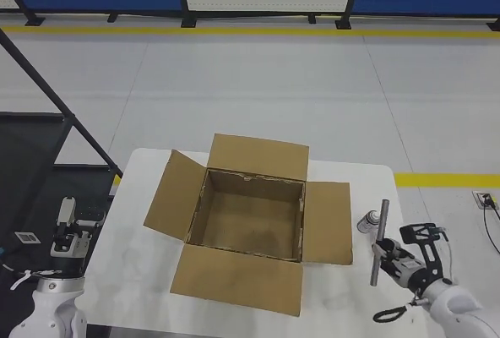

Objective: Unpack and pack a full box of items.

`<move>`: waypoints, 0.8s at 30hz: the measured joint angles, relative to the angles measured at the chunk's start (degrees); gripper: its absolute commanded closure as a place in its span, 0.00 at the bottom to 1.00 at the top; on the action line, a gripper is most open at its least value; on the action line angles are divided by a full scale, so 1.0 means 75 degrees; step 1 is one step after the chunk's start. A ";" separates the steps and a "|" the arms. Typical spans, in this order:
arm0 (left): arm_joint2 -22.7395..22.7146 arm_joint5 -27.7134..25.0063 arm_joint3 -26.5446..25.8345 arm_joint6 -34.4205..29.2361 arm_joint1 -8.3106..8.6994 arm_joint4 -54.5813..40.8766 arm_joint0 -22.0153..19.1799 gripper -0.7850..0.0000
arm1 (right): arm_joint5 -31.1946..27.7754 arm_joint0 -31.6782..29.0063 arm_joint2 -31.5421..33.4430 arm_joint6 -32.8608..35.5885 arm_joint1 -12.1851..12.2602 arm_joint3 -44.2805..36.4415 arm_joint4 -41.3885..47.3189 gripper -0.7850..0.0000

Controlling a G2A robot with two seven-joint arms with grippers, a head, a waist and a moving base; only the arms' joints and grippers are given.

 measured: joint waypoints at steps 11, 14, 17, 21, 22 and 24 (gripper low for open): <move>0.0000 0.0000 0.0000 0.0000 0.0000 0.0000 0.0000 0.00 | -0.0991 0.1528 -0.0127 0.1811 0.0356 0.2448 0.0272 1.00; 0.0000 0.0000 0.0000 0.0000 0.0000 0.0000 0.0000 0.00 | -0.1177 0.1750 -0.0269 0.2125 0.0437 0.2777 0.0172 1.00; 0.0000 0.0000 0.0000 0.0000 0.0000 0.0000 0.0000 0.00 | -0.1291 0.1986 -0.0501 0.2438 0.0506 0.3029 0.0005 1.00; 0.0000 0.0000 0.0000 0.0000 0.0000 0.0000 0.0000 0.00 | -0.1333 0.2277 -0.0876 0.2658 0.0570 0.3352 -0.0202 1.00; 0.0000 0.0000 0.0000 0.0000 0.0000 0.0000 0.0000 0.00 | -0.1312 0.2348 -0.0958 0.2686 0.0582 0.3443 -0.0236 1.00; 0.0000 0.0000 0.0000 0.0000 0.0000 0.0000 0.0000 0.00 | -0.1249 0.2522 -0.1158 0.2770 0.0605 0.3677 -0.0328 1.00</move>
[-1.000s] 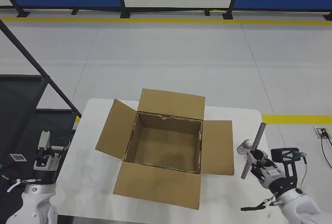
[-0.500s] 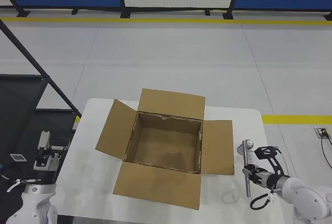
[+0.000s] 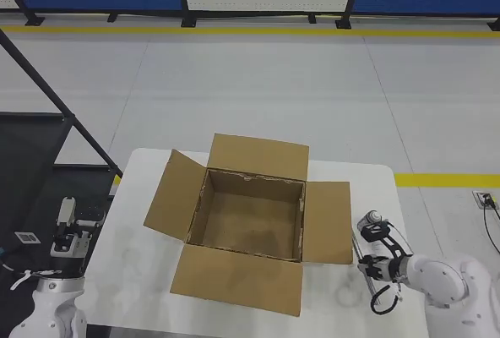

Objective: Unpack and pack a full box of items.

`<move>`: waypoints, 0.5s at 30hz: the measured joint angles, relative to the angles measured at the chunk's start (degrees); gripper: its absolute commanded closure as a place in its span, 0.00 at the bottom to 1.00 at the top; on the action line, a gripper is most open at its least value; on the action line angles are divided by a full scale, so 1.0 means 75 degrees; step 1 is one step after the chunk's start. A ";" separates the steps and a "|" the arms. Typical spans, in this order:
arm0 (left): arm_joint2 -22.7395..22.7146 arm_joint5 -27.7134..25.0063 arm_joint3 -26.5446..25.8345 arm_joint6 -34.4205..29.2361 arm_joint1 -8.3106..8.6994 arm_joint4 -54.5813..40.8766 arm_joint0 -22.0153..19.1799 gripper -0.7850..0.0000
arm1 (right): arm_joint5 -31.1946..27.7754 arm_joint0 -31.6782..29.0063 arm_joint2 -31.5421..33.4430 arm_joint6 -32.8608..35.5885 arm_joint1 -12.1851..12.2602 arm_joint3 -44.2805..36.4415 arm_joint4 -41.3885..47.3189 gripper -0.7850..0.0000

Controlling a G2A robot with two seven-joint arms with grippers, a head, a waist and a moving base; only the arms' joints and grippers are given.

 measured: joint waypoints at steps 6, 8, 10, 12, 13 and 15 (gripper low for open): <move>0.0000 0.0000 0.0000 0.0000 0.0000 0.0000 0.0000 0.00 | 0.0185 0.0475 -0.0488 0.0156 0.0061 0.0638 -0.0200 1.00; 0.0000 0.0000 0.0000 0.0000 0.0000 0.0000 0.0000 0.00 | 0.0274 0.0594 -0.0624 0.0188 0.0081 0.0790 -0.0300 1.00; 0.0000 0.0000 0.0000 0.0000 0.0000 0.0000 0.0000 0.00 | 0.0368 0.0662 -0.0723 0.0177 0.0100 0.0871 -0.0406 1.00; 0.0000 0.0000 0.0000 0.0000 0.0000 0.0000 0.0000 0.00 | 0.0482 0.0701 -0.0825 0.0120 0.0117 0.0920 -0.0504 1.00; 0.0000 0.0000 0.0000 0.0000 0.0000 0.0000 0.0000 0.00 | 0.0519 0.0710 -0.0860 0.0099 0.0125 0.0936 -0.0528 1.00; 0.0000 0.0000 0.0000 0.0000 0.0000 0.0000 0.0000 0.00 | 0.0620 0.0731 -0.0919 0.0074 0.0147 0.0975 -0.0581 1.00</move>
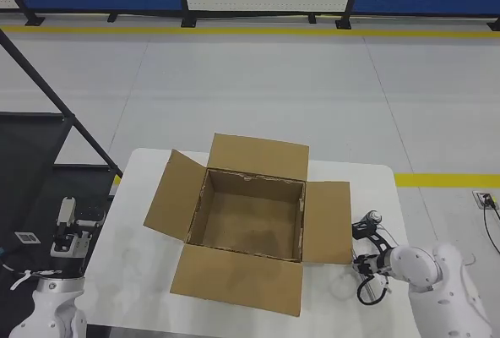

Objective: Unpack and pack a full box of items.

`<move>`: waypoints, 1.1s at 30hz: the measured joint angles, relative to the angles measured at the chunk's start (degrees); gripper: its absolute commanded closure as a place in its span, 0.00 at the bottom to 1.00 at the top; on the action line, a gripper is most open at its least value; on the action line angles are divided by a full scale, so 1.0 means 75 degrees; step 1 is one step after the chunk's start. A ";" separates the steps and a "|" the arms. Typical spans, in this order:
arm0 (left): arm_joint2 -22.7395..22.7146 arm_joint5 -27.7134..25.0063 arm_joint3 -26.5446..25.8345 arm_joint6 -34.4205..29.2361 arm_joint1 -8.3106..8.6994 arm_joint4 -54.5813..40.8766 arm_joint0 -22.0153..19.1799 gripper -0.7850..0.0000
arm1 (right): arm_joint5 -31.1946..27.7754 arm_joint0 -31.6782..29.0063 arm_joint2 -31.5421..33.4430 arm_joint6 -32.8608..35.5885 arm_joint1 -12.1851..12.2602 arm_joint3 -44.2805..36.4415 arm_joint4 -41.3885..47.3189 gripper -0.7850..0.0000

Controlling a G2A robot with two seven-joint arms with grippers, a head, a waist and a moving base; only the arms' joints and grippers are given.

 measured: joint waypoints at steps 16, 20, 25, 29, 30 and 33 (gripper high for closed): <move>0.0000 0.0000 0.0000 0.0000 0.0000 0.0000 0.0000 0.00 | 0.0207 0.0243 -0.0388 -0.0193 0.0138 0.0443 0.0166 0.68; 0.0000 0.0000 0.0000 0.0000 0.0000 0.0000 0.0000 0.00 | 0.0260 0.0219 -0.0411 -0.0262 0.0183 0.0433 0.0234 0.68; 0.0000 0.0000 0.0000 0.0000 0.0000 0.0000 0.0000 0.00 | 0.0318 0.0145 -0.0430 -0.0289 0.0237 0.0336 0.0291 0.70; 0.0000 0.0000 0.0000 0.0000 0.0000 0.0000 0.0000 0.00 | 0.0359 0.0052 -0.0419 -0.0363 0.0285 0.0195 0.0375 0.70; 0.0000 0.0000 0.0000 0.0000 0.0000 0.0000 0.0000 0.00 | 0.0366 0.0016 -0.0393 -0.0413 0.0297 0.0138 0.0409 0.70; 0.0000 0.0000 0.0000 0.0000 0.0000 0.0000 0.0000 0.00 | 0.0462 -0.0177 -0.0137 -0.0688 0.0349 -0.0151 0.0657 0.61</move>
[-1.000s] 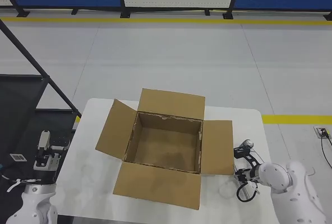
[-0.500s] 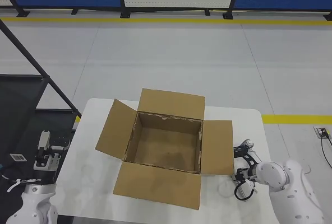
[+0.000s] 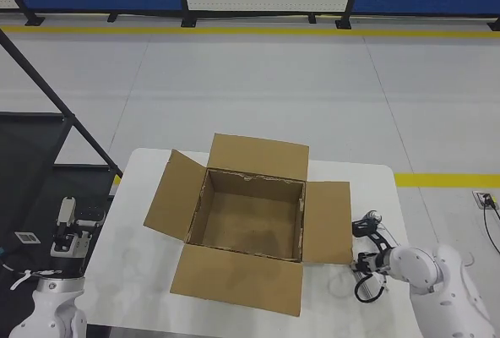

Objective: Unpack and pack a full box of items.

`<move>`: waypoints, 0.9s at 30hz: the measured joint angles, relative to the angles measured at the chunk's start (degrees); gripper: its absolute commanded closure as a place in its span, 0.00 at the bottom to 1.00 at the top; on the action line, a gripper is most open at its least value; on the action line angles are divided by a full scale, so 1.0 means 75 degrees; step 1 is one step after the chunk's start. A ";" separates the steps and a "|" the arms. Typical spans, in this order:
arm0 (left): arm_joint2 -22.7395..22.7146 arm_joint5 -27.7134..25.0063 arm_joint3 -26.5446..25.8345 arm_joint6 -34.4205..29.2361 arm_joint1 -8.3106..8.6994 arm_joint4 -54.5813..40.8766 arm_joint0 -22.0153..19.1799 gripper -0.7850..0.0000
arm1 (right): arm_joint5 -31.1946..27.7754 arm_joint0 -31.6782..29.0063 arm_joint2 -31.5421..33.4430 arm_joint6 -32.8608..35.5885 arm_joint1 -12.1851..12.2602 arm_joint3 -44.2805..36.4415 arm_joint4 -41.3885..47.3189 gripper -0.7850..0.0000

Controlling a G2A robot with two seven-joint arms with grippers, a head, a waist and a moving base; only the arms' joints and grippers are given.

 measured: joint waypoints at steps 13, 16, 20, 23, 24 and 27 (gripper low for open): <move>0.0000 0.0000 0.0000 0.0000 0.0000 0.0000 0.0000 0.00 | -0.2234 -0.1009 0.2445 -0.1129 0.0363 -0.0696 0.4037 0.00; 0.0000 0.0000 0.0000 0.0000 0.0000 0.0000 0.0000 0.00 | -0.2559 -0.0722 0.2641 -0.1145 0.0414 0.0358 0.6023 0.00; 0.0000 0.0000 0.0000 0.0000 0.0000 0.0000 0.0000 0.00 | -0.2244 -0.0697 0.2634 -0.0994 0.0419 0.0410 0.7024 0.00; 0.0000 0.0000 0.0000 0.0000 0.0000 0.0000 0.0000 0.00 | -0.2258 -0.0700 0.2634 -0.1000 0.0418 0.0401 0.6292 0.00; 0.0000 0.0000 0.0000 0.0000 0.0000 0.0000 0.0000 0.00 | -0.2259 -0.0700 0.2634 -0.1001 0.0418 0.0403 0.6216 0.00; 0.0000 0.0000 0.0000 0.0000 0.0000 0.0000 0.0000 0.00 | -0.2179 -0.0728 0.2525 -0.1065 0.0410 0.0353 0.6228 0.00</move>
